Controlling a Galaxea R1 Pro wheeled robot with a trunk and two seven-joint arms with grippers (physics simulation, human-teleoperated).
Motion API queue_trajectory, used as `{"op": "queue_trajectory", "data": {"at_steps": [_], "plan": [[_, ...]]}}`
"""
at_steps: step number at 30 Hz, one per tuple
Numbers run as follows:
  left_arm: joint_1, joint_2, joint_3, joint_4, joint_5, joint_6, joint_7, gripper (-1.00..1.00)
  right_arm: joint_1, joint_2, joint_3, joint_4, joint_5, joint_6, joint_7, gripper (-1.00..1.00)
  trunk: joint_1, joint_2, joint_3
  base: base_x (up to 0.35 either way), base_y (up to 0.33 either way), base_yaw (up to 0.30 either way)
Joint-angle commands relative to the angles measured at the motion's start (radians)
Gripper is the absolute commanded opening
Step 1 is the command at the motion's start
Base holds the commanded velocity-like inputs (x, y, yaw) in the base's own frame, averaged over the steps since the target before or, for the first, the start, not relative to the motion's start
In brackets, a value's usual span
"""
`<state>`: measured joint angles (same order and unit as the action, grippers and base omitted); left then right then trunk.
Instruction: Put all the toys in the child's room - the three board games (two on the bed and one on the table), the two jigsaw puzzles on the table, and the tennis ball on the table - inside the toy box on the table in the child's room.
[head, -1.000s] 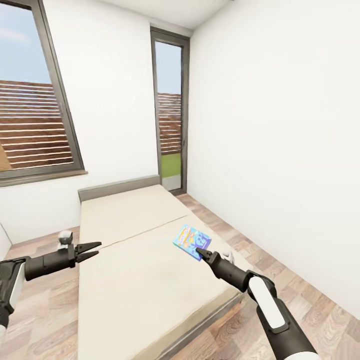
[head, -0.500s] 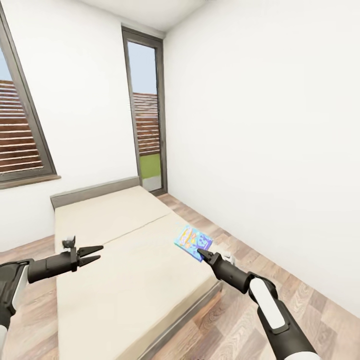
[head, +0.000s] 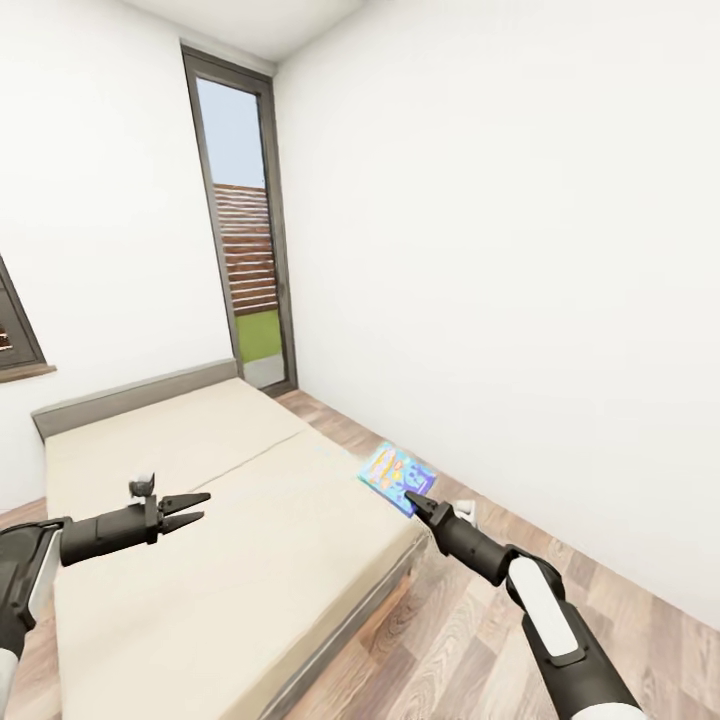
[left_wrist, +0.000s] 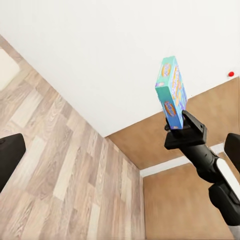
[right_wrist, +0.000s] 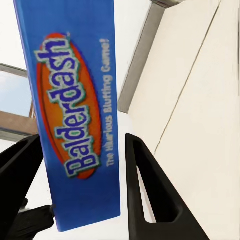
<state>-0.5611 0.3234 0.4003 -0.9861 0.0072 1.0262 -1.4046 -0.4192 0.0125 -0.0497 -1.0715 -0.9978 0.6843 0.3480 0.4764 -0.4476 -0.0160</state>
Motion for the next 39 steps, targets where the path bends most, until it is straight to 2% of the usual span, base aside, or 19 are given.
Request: {"op": "queue_trajectory", "data": {"at_steps": [1, 3, 7, 10, 39], "plan": [[0.000, 0.000, 0.000, 0.000, 0.000, 0.010, -0.001, 1.00, -0.001, 0.001, -0.008, 0.001, -0.004, 0.009, 0.005, -1.00, -0.003, 0.006, 0.002, 0.000, 0.000, -0.279], [0.000, -0.001, 0.000, 0.000, 0.000, 0.010, 0.000, 1.00, -0.001, -0.007, -0.013, 0.003, -0.005, 0.010, 0.009, -1.00, -0.011, 0.020, 0.009, 0.000, 0.000, -0.279], [0.000, -0.001, 0.000, 0.000, 0.000, 0.008, 0.002, 1.00, -0.001, -0.051, -0.019, 0.005, -0.013, 0.012, 0.013, -1.00, -0.026, 0.048, 0.023, 0.000, 0.000, -0.279], [0.000, -0.001, 0.000, 0.000, 0.000, 0.008, 0.001, 1.00, -0.001, -0.061, -0.021, 0.005, -0.013, 0.010, 0.033, -1.00, -0.026, 0.048, 0.024, 0.000, 0.000, -0.280], [0.000, -0.001, -0.005, 0.000, 0.004, 0.012, -0.001, 1.00, -0.001, -0.064, -0.022, 0.005, -0.012, 0.003, 0.049, -1.00, -0.026, 0.048, 0.040, 0.000, 0.000, -0.280]]}}
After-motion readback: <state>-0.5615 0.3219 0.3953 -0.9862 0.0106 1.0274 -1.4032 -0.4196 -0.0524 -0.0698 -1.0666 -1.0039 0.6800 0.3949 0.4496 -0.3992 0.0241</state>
